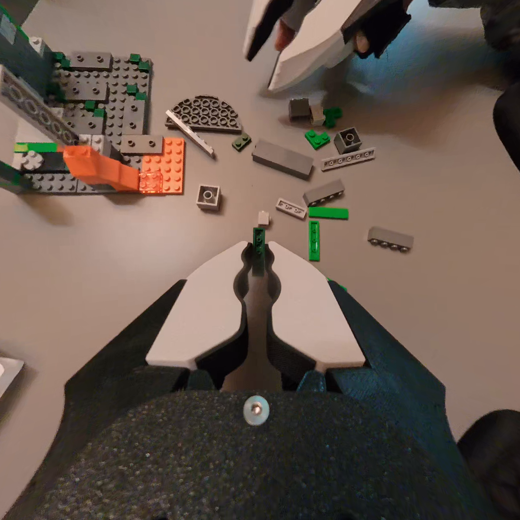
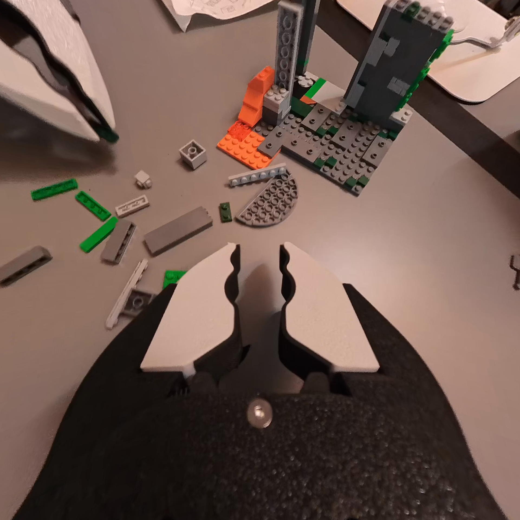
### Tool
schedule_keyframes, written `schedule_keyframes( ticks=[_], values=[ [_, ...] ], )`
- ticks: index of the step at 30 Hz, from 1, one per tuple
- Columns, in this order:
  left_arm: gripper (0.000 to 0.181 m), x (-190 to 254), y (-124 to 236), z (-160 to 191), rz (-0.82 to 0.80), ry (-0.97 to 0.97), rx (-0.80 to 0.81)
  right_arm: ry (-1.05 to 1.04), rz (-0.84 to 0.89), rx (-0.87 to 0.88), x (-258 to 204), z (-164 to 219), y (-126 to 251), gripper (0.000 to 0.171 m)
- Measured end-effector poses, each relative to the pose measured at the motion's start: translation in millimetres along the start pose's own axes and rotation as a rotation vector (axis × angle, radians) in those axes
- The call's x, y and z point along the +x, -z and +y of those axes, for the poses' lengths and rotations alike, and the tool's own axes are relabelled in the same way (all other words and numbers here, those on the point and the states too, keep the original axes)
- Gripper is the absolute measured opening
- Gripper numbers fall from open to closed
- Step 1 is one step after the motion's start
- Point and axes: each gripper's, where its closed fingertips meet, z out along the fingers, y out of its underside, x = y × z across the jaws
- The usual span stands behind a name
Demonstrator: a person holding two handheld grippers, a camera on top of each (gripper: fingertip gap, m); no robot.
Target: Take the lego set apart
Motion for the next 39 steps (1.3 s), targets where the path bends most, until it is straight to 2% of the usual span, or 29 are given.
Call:
schedule_keyframes(
  ticks=[5,8,12,14,16,19,24,34,39],
  values=[
    [0.008,6.2,-6.8,-2.4,-0.004,-0.014,0.011,-0.091,-0.037,-0.003,3.3,-25.4,-25.1,0.047],
    [0.008,4.0,-1.5,3.6,-0.039,-0.029,0.002,-0.11,-0.064,-0.123,3.9,-23.4,-46.6,0.06],
    [0.008,-0.2,12.6,8.6,-0.061,-0.008,0.027,-0.084,-0.058,-0.224,3.0,-27.5,-63.2,0.061],
    [0.008,-2.1,17.7,11.1,-0.067,0.01,0.047,-0.051,-0.07,-0.287,-1.4,-26.6,-67.0,0.058],
    [0.008,-4.8,20.4,14.8,-0.077,0.025,0.06,-0.037,-0.093,-0.321,-7.9,-27.8,-69.1,0.045],
    [0.008,-8.4,22.2,21.1,-0.088,0.044,0.065,0.053,-0.126,-0.335,-22.7,-28.7,-70.3,0.017],
    [0.008,-14.6,27.0,26.6,-0.113,0.052,0.068,0.153,-0.195,-0.323,-57.9,-32.7,-72.2,0.015],
    [0.008,-25.2,50.7,39.8,-0.133,0.076,0.083,0.53,-0.356,-0.233,-153.4,-52.6,-75.0,0.007],
    [0.012,-4.5,52.5,46.5,-0.029,0.022,0.084,0.421,-0.381,-0.128,-144.2,-75.0,-55.5,0.019]
  ],
)
